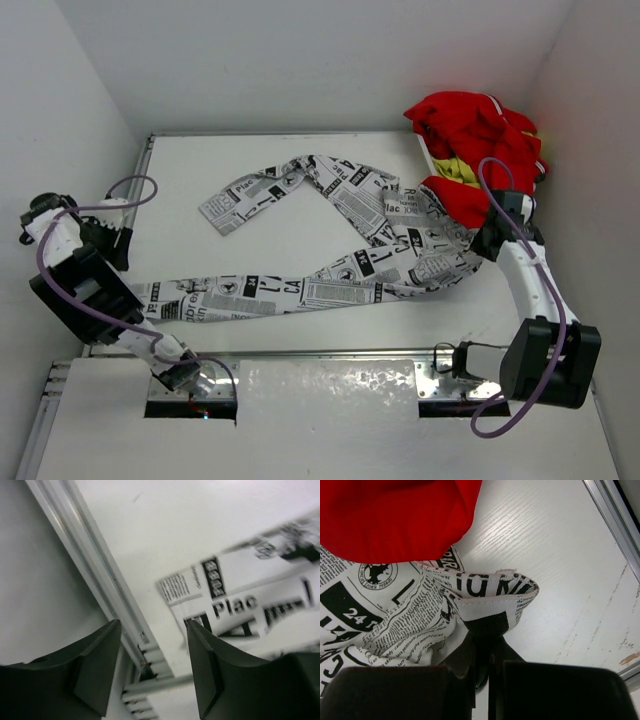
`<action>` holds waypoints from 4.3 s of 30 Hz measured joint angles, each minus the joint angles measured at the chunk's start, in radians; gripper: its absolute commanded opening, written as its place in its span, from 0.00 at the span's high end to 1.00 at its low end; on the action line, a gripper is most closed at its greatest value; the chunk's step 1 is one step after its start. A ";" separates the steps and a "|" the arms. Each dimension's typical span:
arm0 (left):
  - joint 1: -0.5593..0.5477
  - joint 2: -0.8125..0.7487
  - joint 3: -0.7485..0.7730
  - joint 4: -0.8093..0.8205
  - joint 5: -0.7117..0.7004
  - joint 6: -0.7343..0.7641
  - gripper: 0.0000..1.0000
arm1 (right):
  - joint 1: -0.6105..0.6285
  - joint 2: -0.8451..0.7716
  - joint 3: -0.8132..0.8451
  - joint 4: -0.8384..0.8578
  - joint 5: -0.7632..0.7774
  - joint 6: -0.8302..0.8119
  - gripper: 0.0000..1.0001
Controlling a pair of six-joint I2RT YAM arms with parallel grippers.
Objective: Fold and stack the trousers
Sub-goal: Flatten the trousers out
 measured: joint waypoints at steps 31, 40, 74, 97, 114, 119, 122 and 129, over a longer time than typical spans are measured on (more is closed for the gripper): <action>-0.080 0.209 -0.249 0.235 -0.302 -0.385 0.46 | 0.000 -0.007 -0.008 0.000 -0.007 -0.003 1.00; -0.042 0.184 -0.116 0.144 -0.206 -0.416 0.42 | 0.000 -0.015 -0.008 0.000 -0.008 -0.014 1.00; -0.051 -0.103 0.057 0.440 0.171 -0.428 1.00 | -0.038 0.026 0.135 -0.007 -0.060 0.005 1.00; 0.718 -0.126 -0.525 0.109 0.214 0.723 0.75 | -0.178 -0.074 -0.360 0.072 -0.055 0.167 1.00; 0.832 -0.017 -0.390 -0.055 0.143 0.784 0.53 | -0.184 0.019 -0.309 0.076 -0.060 0.123 1.00; 0.776 -0.208 -0.509 -0.058 0.178 0.784 0.53 | -0.184 0.016 -0.264 0.034 -0.049 0.109 1.00; 0.686 -0.261 -0.532 -0.063 0.212 0.785 0.53 | -0.182 -0.022 -0.257 -0.010 -0.036 0.115 0.98; 0.460 -0.238 -0.476 0.066 0.274 0.508 0.59 | -0.170 -0.155 -0.331 -0.139 0.014 0.230 0.91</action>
